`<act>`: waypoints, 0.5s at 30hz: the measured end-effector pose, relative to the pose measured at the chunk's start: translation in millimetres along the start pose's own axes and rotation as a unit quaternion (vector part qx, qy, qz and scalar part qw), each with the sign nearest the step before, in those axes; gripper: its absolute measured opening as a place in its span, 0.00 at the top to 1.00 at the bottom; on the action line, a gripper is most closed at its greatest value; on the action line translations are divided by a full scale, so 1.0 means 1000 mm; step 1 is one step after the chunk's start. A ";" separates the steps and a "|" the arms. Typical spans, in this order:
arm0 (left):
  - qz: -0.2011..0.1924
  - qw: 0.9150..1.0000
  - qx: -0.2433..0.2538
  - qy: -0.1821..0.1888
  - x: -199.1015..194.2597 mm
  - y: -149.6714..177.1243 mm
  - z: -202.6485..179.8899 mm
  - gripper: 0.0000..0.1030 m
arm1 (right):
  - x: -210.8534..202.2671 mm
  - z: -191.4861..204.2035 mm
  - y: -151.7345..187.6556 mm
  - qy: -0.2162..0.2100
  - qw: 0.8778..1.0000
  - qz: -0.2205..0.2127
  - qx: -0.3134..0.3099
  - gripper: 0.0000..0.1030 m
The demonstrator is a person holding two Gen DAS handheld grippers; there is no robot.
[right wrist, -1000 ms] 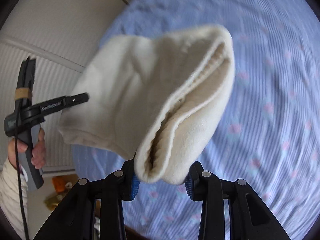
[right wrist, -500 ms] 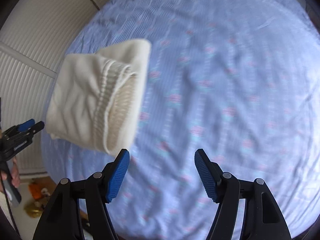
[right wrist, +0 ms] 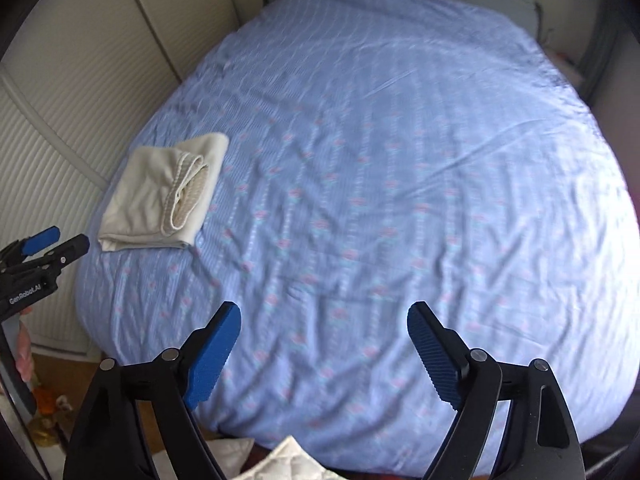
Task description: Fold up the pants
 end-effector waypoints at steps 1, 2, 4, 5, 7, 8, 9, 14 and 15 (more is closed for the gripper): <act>-0.009 1.000 0.005 0.002 -0.010 0.000 -0.010 0.15 | -0.015 -0.009 0.007 0.001 1.000 -0.009 0.007 0.16; -0.020 1.000 0.014 0.002 -0.023 0.001 -0.024 0.14 | -0.026 -0.016 0.012 0.001 1.000 -0.016 0.013 0.16; -0.036 0.999 0.026 0.011 -0.044 0.003 -0.047 0.12 | -0.051 -0.029 0.021 0.003 0.999 -0.035 0.024 0.16; -0.044 0.998 0.034 0.019 -0.057 0.004 -0.062 0.10 | -0.063 -0.035 0.024 0.007 0.999 -0.045 0.028 0.16; -0.057 0.997 0.037 0.026 -0.075 0.008 -0.077 0.08 | -0.085 -0.047 0.031 0.014 0.997 -0.065 0.034 0.16; -0.064 0.997 0.038 0.028 -0.084 0.010 -0.086 0.08 | -0.097 -0.053 0.035 0.019 0.996 -0.076 0.038 0.16; -0.070 0.996 0.038 0.033 -0.094 0.012 -0.096 0.08 | -0.106 -0.058 0.038 0.022 0.995 -0.083 0.041 0.16; -0.093 0.993 0.042 0.054 -0.133 0.025 -0.134 0.06 | -0.153 -0.078 0.060 0.028 0.991 -0.118 0.050 0.16; -0.098 0.993 0.044 0.055 -0.140 0.029 -0.141 0.06 | -0.159 -0.080 0.064 0.028 0.991 -0.122 0.050 0.16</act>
Point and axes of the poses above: each gripper's, at about its wrist camera, not at the fingertips, and x roughly the way its jaws point, z to its left, y to its underside, the point moved 9 cm from there along x, roughly the way its jaws point, and after that the axes turned 3 degrees about -x, right-handed, at the moved point
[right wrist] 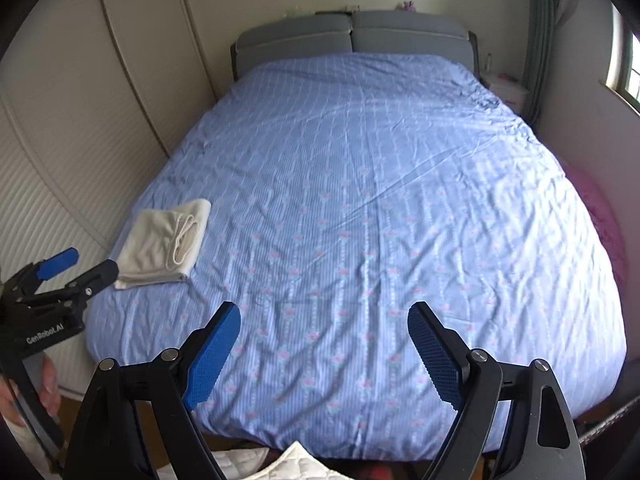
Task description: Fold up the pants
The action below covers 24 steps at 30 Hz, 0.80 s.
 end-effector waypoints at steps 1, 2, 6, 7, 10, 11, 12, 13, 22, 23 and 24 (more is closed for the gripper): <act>-0.003 1.000 0.001 0.001 -0.005 0.002 -0.006 0.06 | -0.008 -0.004 0.003 0.001 1.000 -0.004 0.000 0.16; -0.008 1.000 0.001 0.005 -0.012 0.004 -0.015 0.06 | -0.014 -0.007 0.005 0.001 1.000 -0.008 -0.001 0.16; -0.021 1.000 0.001 0.011 -0.032 0.011 -0.037 0.05 | -0.036 -0.021 0.014 0.004 1.000 -0.027 -0.003 0.16; -0.023 1.000 0.001 0.010 -0.036 0.013 -0.041 0.04 | -0.040 -0.024 0.016 0.003 1.000 -0.029 -0.002 0.16; -0.026 1.000 -0.006 0.012 -0.046 0.017 -0.053 0.00 | -0.048 -0.032 0.023 -0.001 0.999 -0.033 -0.003 0.16; -0.027 1.000 -0.009 0.011 -0.048 0.018 -0.055 0.00 | -0.050 -0.035 0.024 -0.002 0.999 -0.034 -0.003 0.16; -0.027 1.000 -0.010 0.010 -0.051 0.019 -0.059 0.00 | -0.053 -0.037 0.025 -0.003 0.999 -0.036 -0.005 0.16; -0.027 1.000 -0.011 0.010 -0.052 0.021 -0.060 0.00 | -0.055 -0.039 0.026 -0.005 0.999 -0.038 -0.005 0.16; -0.035 0.999 -0.015 -0.006 -0.064 0.029 -0.075 0.00 | -0.068 -0.052 0.032 -0.013 0.999 -0.049 -0.014 0.16; -0.036 0.999 -0.015 -0.006 -0.065 0.029 -0.076 0.00 | -0.068 -0.054 0.032 -0.013 0.999 -0.049 -0.014 0.16; -0.038 0.999 -0.016 -0.007 -0.066 0.028 -0.077 0.00 | -0.068 -0.055 0.032 -0.014 0.999 -0.048 -0.014 0.16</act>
Point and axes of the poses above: each gripper's, at about its wrist camera, not at the fingertips, and x roughly the way its jaws point, z to its left, y to its underside, the point moved 9 cm from there along x, roughly the way its jaws point, and after that the axes turned 3 degrees about -x, right-handed, at the moved point
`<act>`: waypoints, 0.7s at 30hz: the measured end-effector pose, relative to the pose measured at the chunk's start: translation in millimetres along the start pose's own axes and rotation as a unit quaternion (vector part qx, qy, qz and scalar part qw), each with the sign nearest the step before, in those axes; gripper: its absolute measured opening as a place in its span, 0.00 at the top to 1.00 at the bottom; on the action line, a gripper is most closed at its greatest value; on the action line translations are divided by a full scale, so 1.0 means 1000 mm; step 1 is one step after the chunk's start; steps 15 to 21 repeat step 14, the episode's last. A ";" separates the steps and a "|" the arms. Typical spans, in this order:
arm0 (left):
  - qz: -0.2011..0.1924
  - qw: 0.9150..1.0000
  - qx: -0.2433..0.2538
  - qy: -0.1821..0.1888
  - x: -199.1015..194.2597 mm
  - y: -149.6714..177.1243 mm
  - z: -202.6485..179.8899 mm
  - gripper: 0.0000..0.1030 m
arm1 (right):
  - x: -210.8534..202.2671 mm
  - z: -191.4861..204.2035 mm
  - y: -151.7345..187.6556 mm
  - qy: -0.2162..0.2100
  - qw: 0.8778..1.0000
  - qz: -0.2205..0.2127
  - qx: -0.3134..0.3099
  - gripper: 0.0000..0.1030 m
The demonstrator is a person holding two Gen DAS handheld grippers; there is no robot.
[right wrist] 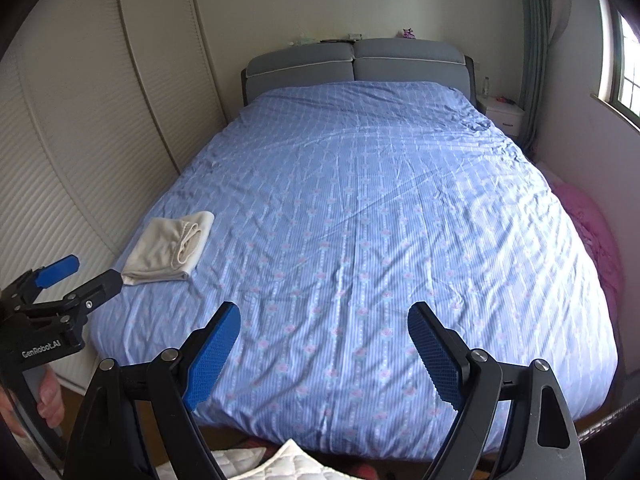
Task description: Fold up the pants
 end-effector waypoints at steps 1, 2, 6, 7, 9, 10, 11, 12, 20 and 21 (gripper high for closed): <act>-0.002 1.000 0.000 0.000 -0.001 0.000 -0.001 0.00 | 0.001 0.002 0.000 0.000 1.000 0.001 0.000 0.16; -0.003 1.000 0.001 0.000 -0.001 0.000 -0.002 0.00 | -0.001 0.001 0.000 0.000 1.000 0.000 0.001 0.16; -0.007 1.000 0.004 -0.004 -0.002 -0.002 -0.006 0.00 | -0.001 -0.002 0.001 -0.002 1.000 0.003 0.000 0.16; -0.007 1.000 0.004 -0.004 -0.002 -0.003 -0.007 0.00 | -0.001 -0.001 0.001 -0.001 1.000 0.003 0.001 0.16; -0.010 1.000 0.001 -0.005 -0.002 -0.004 -0.008 0.00 | -0.002 -0.004 0.001 -0.001 1.000 0.003 0.000 0.16; -0.010 1.000 0.001 -0.006 -0.002 -0.004 -0.008 0.00 | -0.001 -0.005 0.000 -0.001 1.000 0.005 -0.001 0.16; -0.011 1.000 0.000 -0.007 -0.002 -0.004 -0.008 0.00 | -0.001 -0.006 0.000 -0.002 1.000 0.005 -0.001 0.16; -0.010 1.000 0.000 -0.007 -0.002 -0.003 -0.009 0.00 | -0.001 -0.006 0.000 -0.003 1.000 0.006 -0.001 0.16; -0.010 1.000 0.002 -0.008 -0.002 -0.003 -0.008 0.00 | 0.000 -0.008 -0.001 -0.003 1.000 0.007 -0.002 0.16; -0.010 1.000 0.002 -0.008 -0.002 -0.003 -0.008 0.00 | 0.000 -0.008 -0.001 -0.003 1.000 0.007 -0.002 0.16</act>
Point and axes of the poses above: each gripper's, at about its wrist camera, not at the fingertips, and x roughly the way its jaws point, z to its left, y to its underside, the point moved 9 cm from there along x, roughly the way its jaws point, and after that the axes turned 3 degrees about -x, right-handed, at the moved point
